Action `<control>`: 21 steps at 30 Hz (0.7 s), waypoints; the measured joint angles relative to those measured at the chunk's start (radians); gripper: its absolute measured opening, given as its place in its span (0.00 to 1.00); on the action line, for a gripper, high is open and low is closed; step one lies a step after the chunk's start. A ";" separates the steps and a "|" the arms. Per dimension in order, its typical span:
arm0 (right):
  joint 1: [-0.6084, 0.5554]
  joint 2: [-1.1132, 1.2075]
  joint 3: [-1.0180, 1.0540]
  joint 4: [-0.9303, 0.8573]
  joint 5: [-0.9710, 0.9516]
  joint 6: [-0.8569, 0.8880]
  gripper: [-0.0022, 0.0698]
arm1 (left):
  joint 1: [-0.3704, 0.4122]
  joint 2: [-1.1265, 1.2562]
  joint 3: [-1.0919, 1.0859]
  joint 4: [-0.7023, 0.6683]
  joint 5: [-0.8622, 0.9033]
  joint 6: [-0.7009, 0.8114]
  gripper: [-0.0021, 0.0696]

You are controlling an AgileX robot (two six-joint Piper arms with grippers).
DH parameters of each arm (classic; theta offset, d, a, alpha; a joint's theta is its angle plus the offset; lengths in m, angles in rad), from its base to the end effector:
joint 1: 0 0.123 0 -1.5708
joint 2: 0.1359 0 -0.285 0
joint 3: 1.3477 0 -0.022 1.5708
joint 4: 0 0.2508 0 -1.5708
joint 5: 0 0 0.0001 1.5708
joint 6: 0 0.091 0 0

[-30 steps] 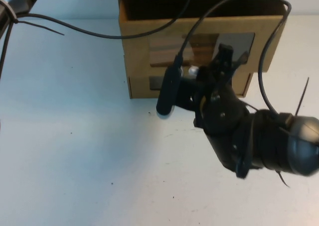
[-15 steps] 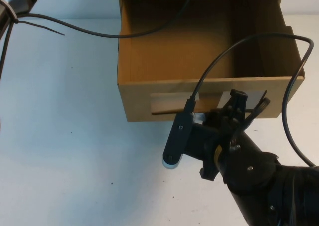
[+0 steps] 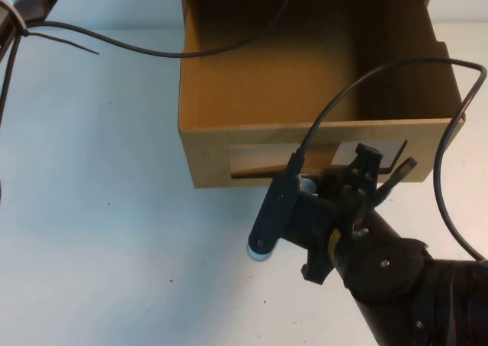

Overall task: Open the shoe box
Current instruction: 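Pull the top drawer of the cardboard box fully open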

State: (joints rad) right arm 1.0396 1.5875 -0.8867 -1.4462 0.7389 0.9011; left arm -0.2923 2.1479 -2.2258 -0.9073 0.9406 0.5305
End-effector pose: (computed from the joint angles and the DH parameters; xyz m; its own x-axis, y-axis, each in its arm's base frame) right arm 0.2103 0.2378 0.2333 -0.1081 -0.8905 -0.4419 -0.5023 0.4325 -0.7487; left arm 0.4530 -0.1968 0.3656 -0.5718 0.0793 -0.8165 0.6849 0.5940 -0.4220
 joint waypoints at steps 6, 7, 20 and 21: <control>0.006 -0.026 0.011 0.011 -0.047 0.015 0.55 | 0.000 -0.004 0.000 0.002 -0.020 -0.001 0.02; 0.006 -0.035 0.011 0.015 -0.060 0.016 0.60 | 0.000 -0.008 0.000 0.006 -0.029 -0.001 0.02; 0.006 -0.339 0.011 0.003 -0.362 0.019 0.74 | 0.000 -0.192 0.028 0.132 -0.077 -0.001 0.02; 0.006 -0.369 0.011 0.001 -0.355 0.019 0.72 | 0.000 -0.214 0.028 0.142 -0.072 -0.003 0.02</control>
State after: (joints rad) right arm 1.0452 1.2181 -0.8759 -1.4451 0.3838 0.9198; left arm -0.2924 1.9339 -2.1976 -0.7657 0.8687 0.5273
